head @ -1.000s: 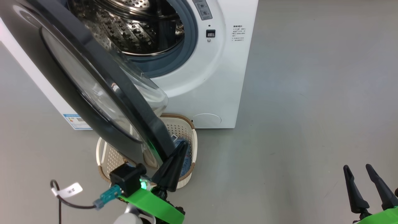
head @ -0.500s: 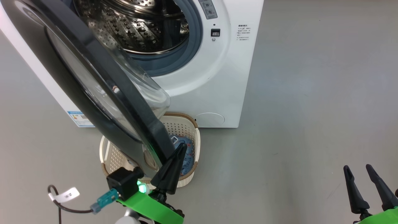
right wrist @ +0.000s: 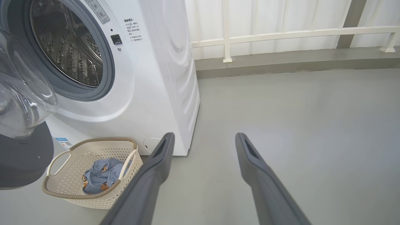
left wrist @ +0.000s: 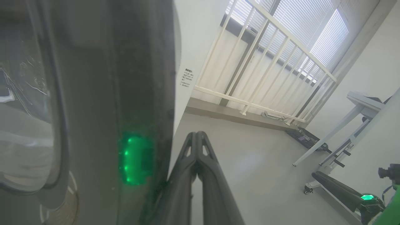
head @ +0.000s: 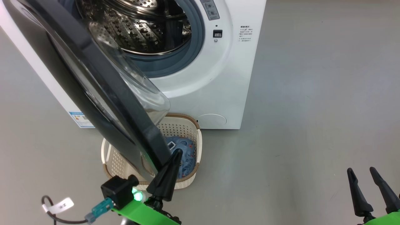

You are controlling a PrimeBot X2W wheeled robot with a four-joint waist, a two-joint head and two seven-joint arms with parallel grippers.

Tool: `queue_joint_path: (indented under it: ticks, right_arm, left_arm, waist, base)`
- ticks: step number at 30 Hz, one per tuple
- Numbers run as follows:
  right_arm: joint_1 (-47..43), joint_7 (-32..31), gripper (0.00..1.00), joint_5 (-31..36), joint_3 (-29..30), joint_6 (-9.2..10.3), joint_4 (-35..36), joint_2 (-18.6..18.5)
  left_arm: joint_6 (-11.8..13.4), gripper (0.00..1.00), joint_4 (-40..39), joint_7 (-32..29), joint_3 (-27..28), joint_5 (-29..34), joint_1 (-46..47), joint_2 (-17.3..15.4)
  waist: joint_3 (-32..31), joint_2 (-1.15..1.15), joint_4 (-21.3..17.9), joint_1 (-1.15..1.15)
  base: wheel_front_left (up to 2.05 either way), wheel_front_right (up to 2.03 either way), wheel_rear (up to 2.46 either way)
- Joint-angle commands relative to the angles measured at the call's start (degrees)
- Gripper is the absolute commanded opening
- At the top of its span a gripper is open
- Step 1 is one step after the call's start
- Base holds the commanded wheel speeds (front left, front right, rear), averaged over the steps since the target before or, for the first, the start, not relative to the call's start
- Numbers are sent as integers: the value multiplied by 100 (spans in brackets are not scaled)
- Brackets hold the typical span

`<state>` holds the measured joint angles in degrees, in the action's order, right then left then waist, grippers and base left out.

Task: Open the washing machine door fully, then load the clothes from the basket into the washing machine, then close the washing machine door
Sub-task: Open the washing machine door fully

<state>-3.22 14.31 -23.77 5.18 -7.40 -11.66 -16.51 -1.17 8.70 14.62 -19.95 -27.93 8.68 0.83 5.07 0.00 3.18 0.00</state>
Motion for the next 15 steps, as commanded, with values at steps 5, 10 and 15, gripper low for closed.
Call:
queue_joint_path:
  ticks: [5, 10, 15]
  right_arm:
    - [-13, 69, 100, 36, -24, -9, 161, -133]
    - [-1, 69, 100, 34, -46, -9, 159, -141]
    - [-21, 69, 100, 55, -30, -9, 182, -128]
  left_arm:
    - [312, 0, -94, 38, 700, 54, -15, -371]
    - [407, 0, -239, 38, 720, 94, -148, -371]
    - [533, 0, -475, 38, 691, 142, -289, -371]
  waist:
    - [-1, 0, 34, 0]
    - [-4, 0, 50, 0]
    - [6, 0, 101, 0]
  base:
    - [0, 0, 0]
    - [0, 0, 0]
    - [0, 0, 0]
